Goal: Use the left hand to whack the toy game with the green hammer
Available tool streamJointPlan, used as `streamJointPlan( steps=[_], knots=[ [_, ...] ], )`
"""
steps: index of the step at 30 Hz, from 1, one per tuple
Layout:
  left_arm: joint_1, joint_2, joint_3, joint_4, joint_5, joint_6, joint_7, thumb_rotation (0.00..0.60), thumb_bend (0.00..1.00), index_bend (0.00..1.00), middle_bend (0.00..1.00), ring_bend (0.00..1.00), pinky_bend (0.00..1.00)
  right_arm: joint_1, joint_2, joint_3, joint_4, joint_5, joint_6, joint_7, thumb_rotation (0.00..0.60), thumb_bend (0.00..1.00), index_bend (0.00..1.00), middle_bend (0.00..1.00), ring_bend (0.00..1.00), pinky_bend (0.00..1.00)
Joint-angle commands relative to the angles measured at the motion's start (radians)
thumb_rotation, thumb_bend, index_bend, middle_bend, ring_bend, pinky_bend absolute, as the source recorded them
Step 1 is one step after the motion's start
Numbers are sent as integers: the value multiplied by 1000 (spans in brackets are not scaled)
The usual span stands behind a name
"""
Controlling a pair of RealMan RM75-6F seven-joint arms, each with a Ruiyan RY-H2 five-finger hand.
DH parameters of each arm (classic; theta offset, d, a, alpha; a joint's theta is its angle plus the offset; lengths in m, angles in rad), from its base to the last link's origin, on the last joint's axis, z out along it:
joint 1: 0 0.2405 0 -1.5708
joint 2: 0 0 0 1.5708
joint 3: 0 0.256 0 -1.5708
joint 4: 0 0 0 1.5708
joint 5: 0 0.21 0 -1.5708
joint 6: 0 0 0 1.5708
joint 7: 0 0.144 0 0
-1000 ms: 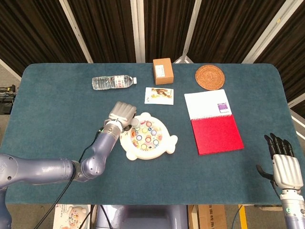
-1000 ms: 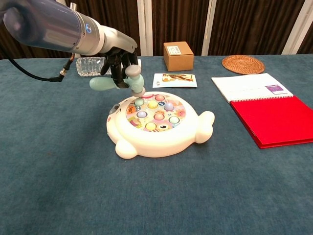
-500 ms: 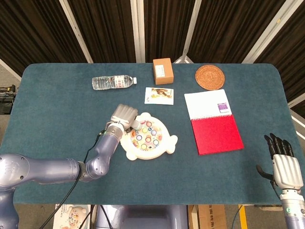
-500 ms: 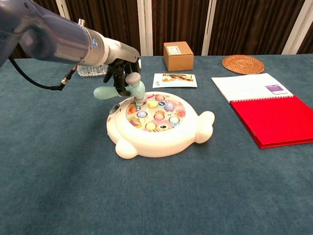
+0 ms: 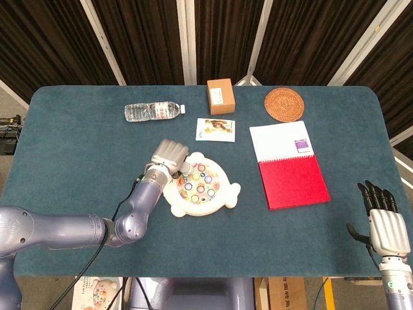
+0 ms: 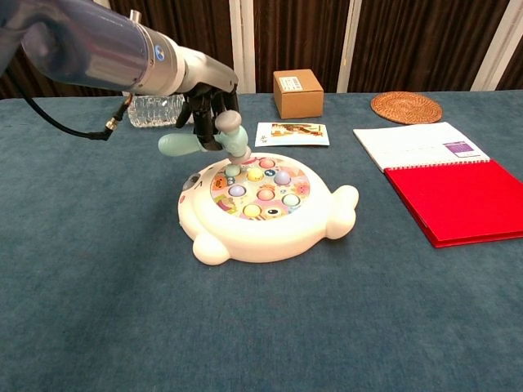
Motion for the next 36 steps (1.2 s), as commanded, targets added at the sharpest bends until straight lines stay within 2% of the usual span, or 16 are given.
streamJointPlan(
  steps=[1,9,36],
  knots=[
    [-12,9,-5,-13,-6,5,5,600,726,676,589,490,576,0,0,0,-1,0,0,1,600,264,0,0,0,0],
    [-43,-7,-6,-10,-30,8,19,600,725,676,589,490,576,-1,3,-1,-5,-1,0,6,600,264,0,0,0,0],
    [-91,-95,39,81,-92,-4,72,600,727,676,591,490,576,1,8,-2,-11,1,-8,21,600,264,0,0,0,0]
  ],
)
